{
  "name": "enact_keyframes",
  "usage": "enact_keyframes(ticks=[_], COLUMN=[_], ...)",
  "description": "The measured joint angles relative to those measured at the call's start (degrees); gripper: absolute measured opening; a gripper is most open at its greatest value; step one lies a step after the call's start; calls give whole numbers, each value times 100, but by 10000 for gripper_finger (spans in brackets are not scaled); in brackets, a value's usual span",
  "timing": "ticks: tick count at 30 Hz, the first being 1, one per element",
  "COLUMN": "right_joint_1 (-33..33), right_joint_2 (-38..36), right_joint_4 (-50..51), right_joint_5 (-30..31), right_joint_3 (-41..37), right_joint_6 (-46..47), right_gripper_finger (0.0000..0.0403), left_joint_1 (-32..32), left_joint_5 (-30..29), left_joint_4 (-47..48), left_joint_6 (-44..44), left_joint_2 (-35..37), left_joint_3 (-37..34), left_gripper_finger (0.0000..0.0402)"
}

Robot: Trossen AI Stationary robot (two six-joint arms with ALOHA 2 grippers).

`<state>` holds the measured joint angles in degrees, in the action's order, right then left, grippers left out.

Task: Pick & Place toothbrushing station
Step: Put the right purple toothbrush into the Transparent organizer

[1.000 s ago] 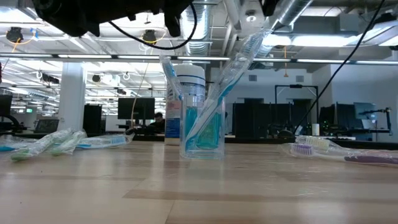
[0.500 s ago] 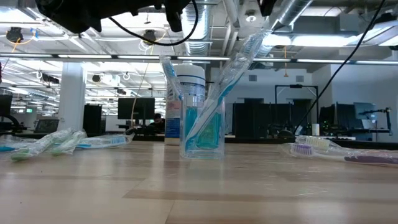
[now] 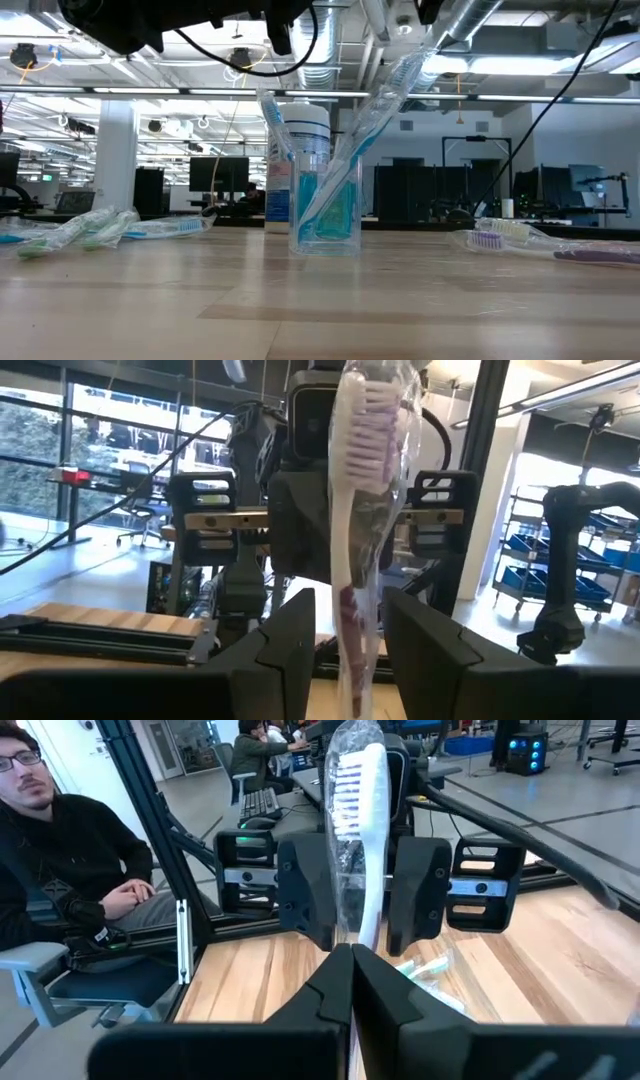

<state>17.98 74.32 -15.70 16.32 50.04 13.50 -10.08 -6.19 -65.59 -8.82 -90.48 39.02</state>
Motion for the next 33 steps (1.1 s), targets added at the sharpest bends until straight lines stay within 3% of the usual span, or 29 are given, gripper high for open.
enact_keyframes(ticks=[13,26,29,33], right_joint_1=[0,-2,0,33], right_joint_2=[0,2,4,9], right_joint_4=[33,128,201,317], right_joint_5=[0,2,4,5], right_joint_3=[0,-2,-4,-9], right_joint_6=[0,2,2,2], right_gripper_finger=[0,0,0,0], left_joint_1=[87,115,117,111], left_joint_5=[85,217,213,215], left_joint_4=[-14,-230,-200,-29], left_joint_6=[-19,-11,0,-4], left_joint_2=[0,-469,-492,-487], left_joint_3=[295,519,534,534], left_gripper_finger=[111,108,84,13])
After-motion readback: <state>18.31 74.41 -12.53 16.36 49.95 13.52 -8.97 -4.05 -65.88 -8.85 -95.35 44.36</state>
